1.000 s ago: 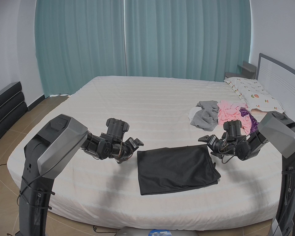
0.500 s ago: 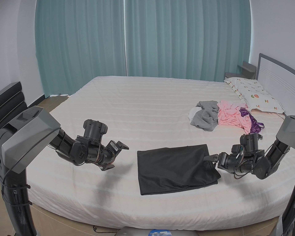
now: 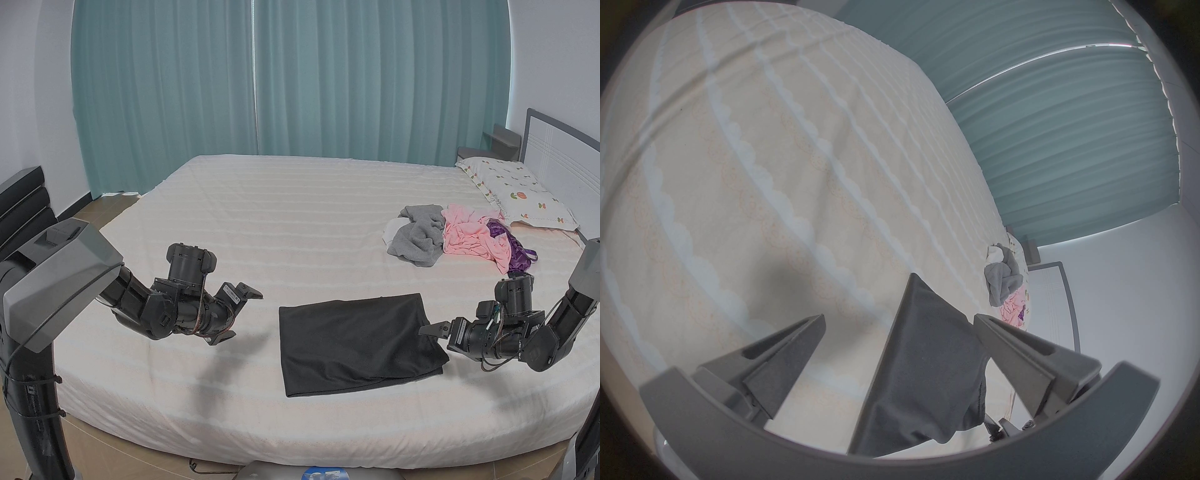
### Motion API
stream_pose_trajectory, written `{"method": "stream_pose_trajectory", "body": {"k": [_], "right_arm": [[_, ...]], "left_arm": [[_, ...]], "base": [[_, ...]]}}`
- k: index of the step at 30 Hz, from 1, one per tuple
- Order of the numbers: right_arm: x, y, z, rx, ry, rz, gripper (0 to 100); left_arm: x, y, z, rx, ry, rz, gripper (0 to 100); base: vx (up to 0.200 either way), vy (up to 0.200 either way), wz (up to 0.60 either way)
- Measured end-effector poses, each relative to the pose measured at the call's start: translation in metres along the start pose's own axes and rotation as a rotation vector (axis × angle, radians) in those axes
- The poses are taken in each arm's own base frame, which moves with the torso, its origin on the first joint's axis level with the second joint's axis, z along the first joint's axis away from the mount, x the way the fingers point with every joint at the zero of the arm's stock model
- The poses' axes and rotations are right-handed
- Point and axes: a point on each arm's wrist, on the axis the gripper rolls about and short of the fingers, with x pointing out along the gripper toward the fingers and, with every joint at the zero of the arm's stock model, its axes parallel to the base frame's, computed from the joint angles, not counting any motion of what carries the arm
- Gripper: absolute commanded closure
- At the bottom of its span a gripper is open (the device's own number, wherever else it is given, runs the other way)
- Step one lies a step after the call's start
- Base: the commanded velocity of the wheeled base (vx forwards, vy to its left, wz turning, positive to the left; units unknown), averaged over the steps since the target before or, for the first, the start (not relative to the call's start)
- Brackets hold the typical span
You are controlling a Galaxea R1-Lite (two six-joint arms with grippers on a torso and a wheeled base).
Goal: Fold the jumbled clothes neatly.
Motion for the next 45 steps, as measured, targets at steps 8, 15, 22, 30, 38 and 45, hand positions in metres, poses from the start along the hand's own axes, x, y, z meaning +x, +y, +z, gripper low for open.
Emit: {"method": "stream_pose_trajectory", "body": {"k": [8, 15, 22, 30, 38, 45], "right_arm": [[0.008, 0.001, -0.004, -0.008, 0.02, -0.003, 0], [0.013, 0.002, -0.008, -0.021, 0.036, -0.006, 0], [0.014, -0.002, -0.009, -0.015, 0.04, -0.02, 0], [0.012, -0.006, -0.013, -0.029, 0.049, -0.038, 100], [-0.001, -0.019, -0.01, -0.065, 0.016, -0.115, 100], [-0.008, -0.022, -0.007, -0.049, 0.004, -0.117, 100]], "left_arm": [[0.002, 0.001, -0.001, 0.002, 0.005, 0.004, 0], [0.005, 0.003, -0.003, 0.004, 0.011, 0.012, 0], [0.007, 0.004, -0.004, 0.003, 0.014, 0.016, 0], [0.007, 0.005, -0.004, 0.003, 0.015, 0.017, 0], [0.007, 0.005, -0.005, 0.007, 0.016, 0.02, 0], [0.008, 0.005, -0.013, 0.018, 0.035, 0.029, 0]], "base": [[0.0, 0.0, 0.0], [0.0, 0.0, 0.0], [0.0, 0.0, 0.0], [0.0, 0.0, 0.0], [0.0, 0.0, 0.0], [0.0, 0.0, 0.0]]}}
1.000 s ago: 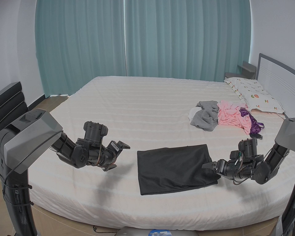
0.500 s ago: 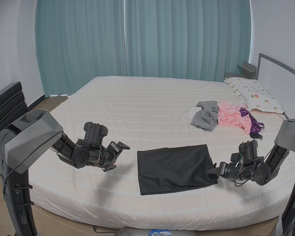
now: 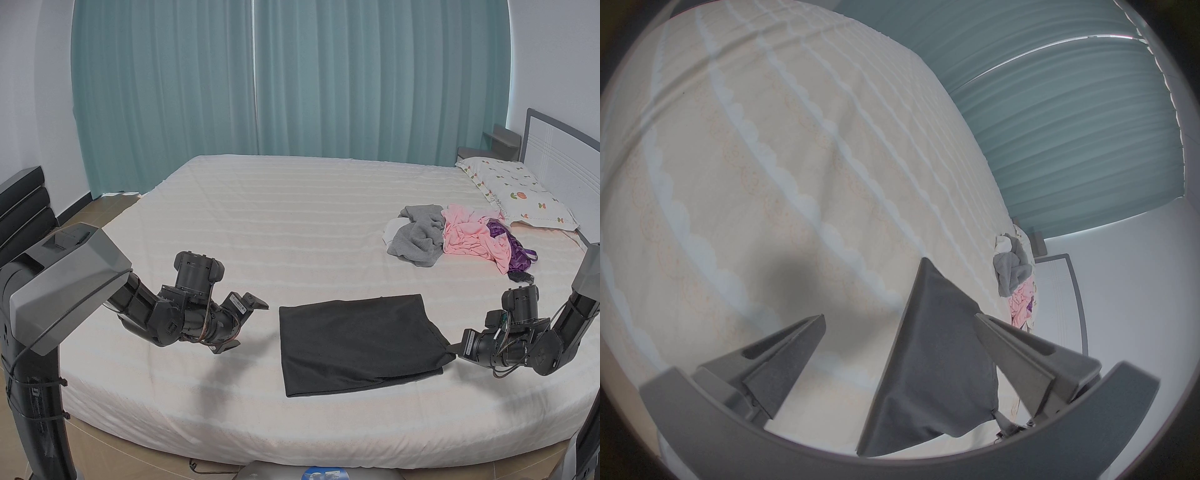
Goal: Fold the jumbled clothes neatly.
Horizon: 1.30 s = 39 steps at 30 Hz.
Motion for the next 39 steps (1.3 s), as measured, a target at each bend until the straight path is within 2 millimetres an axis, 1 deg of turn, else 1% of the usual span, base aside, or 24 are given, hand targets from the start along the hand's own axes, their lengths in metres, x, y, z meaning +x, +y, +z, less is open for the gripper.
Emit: {"method": "stream_pose_trajectory", "body": {"k": [4, 9, 14, 20, 25, 32, 33, 39], "right_arm": [[-0.002, -0.001, 0.0, 0.004, -0.002, -0.001, 100], [-0.003, -0.003, 0.001, 0.01, -0.007, -0.005, 100], [-0.003, -0.004, 0.001, 0.017, -0.005, -0.007, 100], [-0.001, -0.003, 0.0, 0.018, 0.002, -0.001, 100], [0.0, -0.002, 0.0, 0.017, 0.005, 0.001, 100], [0.0, -0.002, -0.001, 0.015, 0.008, 0.003, 100], [0.0, -0.002, -0.001, 0.015, 0.008, 0.003, 100], [0.0, 0.0, -0.001, 0.014, 0.007, 0.006, 100]], "left_arm": [[0.001, 0.001, -0.011, 0.013, 0.025, 0.013, 0], [0.003, 0.002, -0.038, 0.062, 0.083, 0.038, 0], [0.003, 0.004, -0.065, 0.163, 0.142, 0.055, 0], [0.002, 0.004, -0.09, 0.246, 0.189, 0.068, 0], [0.003, -0.003, -0.101, 0.271, 0.212, 0.058, 0], [0.006, -0.014, -0.108, 0.291, 0.203, 0.052, 0], [0.007, -0.015, -0.109, 0.294, 0.199, 0.059, 100], [0.007, -0.012, -0.113, 0.297, 0.212, 0.087, 100]], "base": [[0.0, 0.0, 0.0], [0.0, 0.0, 0.0], [0.0, 0.0, 0.0], [0.0, 0.0, 0.0], [0.0, 0.0, 0.0], [0.0, 0.0, 0.0], [0.0, 0.0, 0.0], [0.0, 0.0, 0.0]]}}
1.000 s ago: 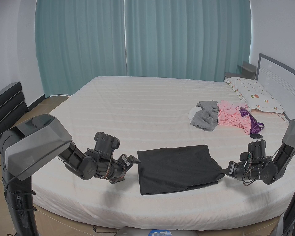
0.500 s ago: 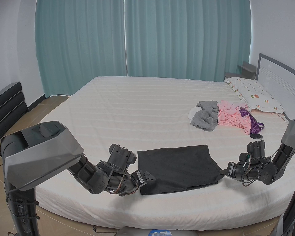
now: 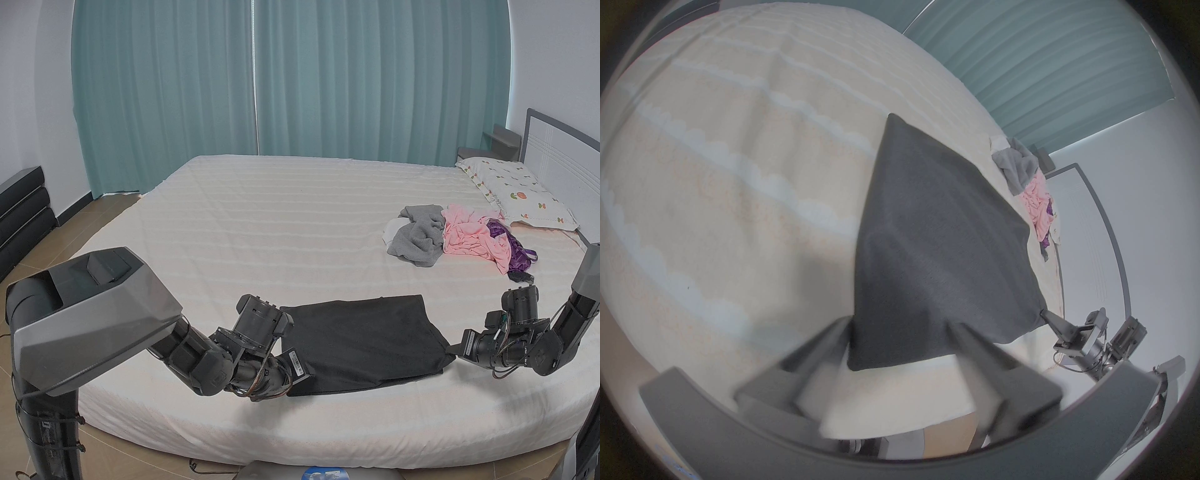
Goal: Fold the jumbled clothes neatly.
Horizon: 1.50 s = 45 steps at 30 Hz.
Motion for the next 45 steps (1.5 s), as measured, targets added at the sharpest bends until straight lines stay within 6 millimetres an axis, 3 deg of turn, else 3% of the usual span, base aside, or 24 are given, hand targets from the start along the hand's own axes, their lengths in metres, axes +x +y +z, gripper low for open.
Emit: {"method": "stream_pose_trajectory", "body": {"k": [16, 30, 31, 32, 39, 45], "right_arm": [[0.0, -0.001, 0.002, 0.026, -0.008, -0.001, 100], [0.0, -0.002, -0.008, 0.024, 0.05, -0.023, 100], [0.0, -0.001, -0.008, 0.022, 0.051, -0.022, 100], [0.001, -0.001, -0.009, 0.02, 0.054, -0.021, 0], [0.005, 0.004, -0.009, 0.003, 0.056, -0.006, 0], [0.012, 0.013, 0.008, -0.009, 0.003, 0.028, 0]], "left_arm": [[-0.018, 0.012, -0.003, -0.023, 0.017, 0.041, 100], [-0.026, 0.018, -0.002, -0.036, 0.019, 0.048, 100], [-0.026, 0.018, -0.002, -0.036, 0.021, 0.047, 0], [-0.026, 0.018, -0.002, -0.036, 0.022, 0.045, 0], [-0.026, 0.017, 0.0, -0.037, 0.016, 0.037, 0], [-0.03, 0.01, 0.026, -0.06, -0.057, -0.012, 0]], "base": [[0.0, 0.0, 0.0], [0.0, 0.0, 0.0], [0.0, 0.0, 0.0], [0.0, 0.0, 0.0], [0.0, 0.0, 0.0], [0.0, 0.0, 0.0]]}}
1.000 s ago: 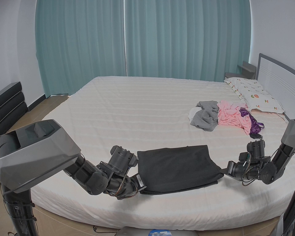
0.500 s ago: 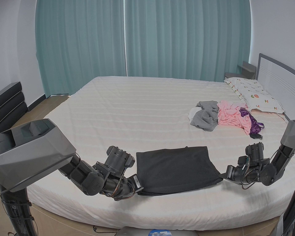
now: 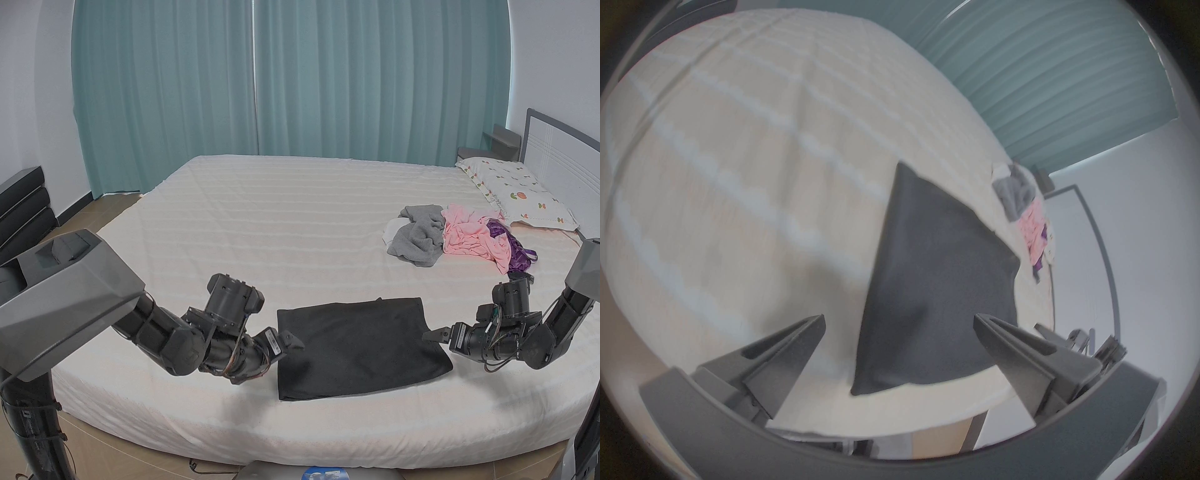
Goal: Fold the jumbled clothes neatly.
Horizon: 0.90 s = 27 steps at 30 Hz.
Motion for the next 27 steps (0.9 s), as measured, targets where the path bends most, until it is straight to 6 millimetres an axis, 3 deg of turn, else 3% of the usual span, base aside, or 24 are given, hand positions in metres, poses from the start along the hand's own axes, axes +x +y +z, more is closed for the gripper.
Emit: {"method": "stream_pose_trajectory", "body": {"k": [5, 13, 27], "right_arm": [[0.011, 0.009, 0.015, 0.015, -0.04, 0.035, 0], [0.034, 0.016, 0.038, 0.076, -0.088, 0.071, 0], [0.065, 0.012, 0.051, 0.119, -0.105, 0.088, 0]], "left_arm": [[0.008, -0.015, 0.031, -0.013, -0.075, -0.06, 0], [0.043, -0.026, 0.066, -0.021, -0.149, -0.093, 0], [0.089, -0.02, 0.091, -0.018, -0.259, -0.043, 0]], "base": [[0.0, 0.0, 0.0], [0.0, 0.0, 0.0], [0.0, 0.0, 0.0]]}}
